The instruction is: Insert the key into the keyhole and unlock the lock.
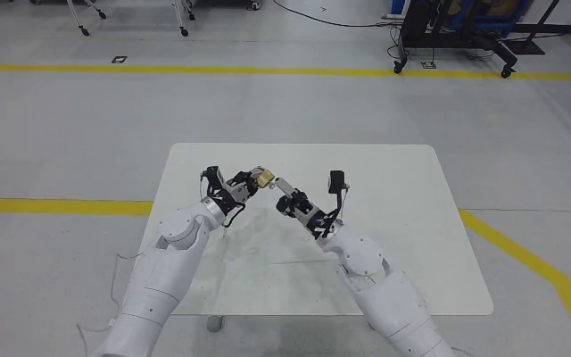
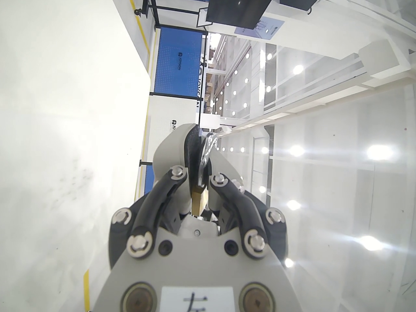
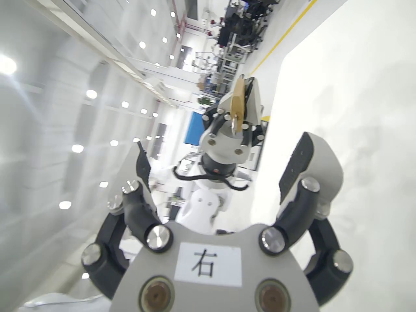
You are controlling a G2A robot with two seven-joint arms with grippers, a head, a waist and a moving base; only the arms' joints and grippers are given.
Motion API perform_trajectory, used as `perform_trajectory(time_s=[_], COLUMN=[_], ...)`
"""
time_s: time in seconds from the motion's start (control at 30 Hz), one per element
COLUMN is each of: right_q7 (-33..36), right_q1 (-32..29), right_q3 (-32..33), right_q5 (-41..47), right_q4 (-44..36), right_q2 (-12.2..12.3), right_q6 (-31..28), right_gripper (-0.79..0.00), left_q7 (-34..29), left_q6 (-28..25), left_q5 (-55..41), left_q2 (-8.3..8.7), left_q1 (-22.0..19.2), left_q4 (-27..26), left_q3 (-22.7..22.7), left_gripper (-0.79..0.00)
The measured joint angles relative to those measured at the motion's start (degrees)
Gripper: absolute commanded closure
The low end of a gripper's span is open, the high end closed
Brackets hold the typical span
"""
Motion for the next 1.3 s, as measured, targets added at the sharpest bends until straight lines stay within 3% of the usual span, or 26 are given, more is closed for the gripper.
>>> perform_trajectory(time_s=[0.2,0.47,0.83,0.97,1.3], right_q7=[5.5,6.57,6.82,7.26,9.7], right_q1=[1.03,3.86,4.91,5.06,5.6], right_q3=[0.29,-1.29,-0.31,-0.09,0.54], right_q5=[12.45,18.52,22.02,23.93,28.29], right_q4=[2.8,7.18,8.98,9.36,10.86], right_q2=[-0.26,-1.04,-1.22,-1.31,-1.42], right_q6=[3.18,6.02,5.92,6.64,8.24], right_gripper=[-0.179,-0.037,-0.065,-0.012,0.0], left_q7=[-0.66,-1.24,-1.91,-2.61,-4.0], left_q6=[-1.18,-2.56,-3.2,-3.76,-4.98], left_q5=[-0.03,0.34,1.05,1.37,2.19], left_q2=[-0.02,-0.02,-0.01,0.0,0.09], left_q1=[0.09,0.22,0.4,0.41,0.43], left_q4=[-0.12,-0.35,-0.75,-0.87,-1.18], left_q3=[-0.08,-0.17,-0.05,0.06,0.08], left_gripper=[0.0,0.0,0.0,0.0,0.0])
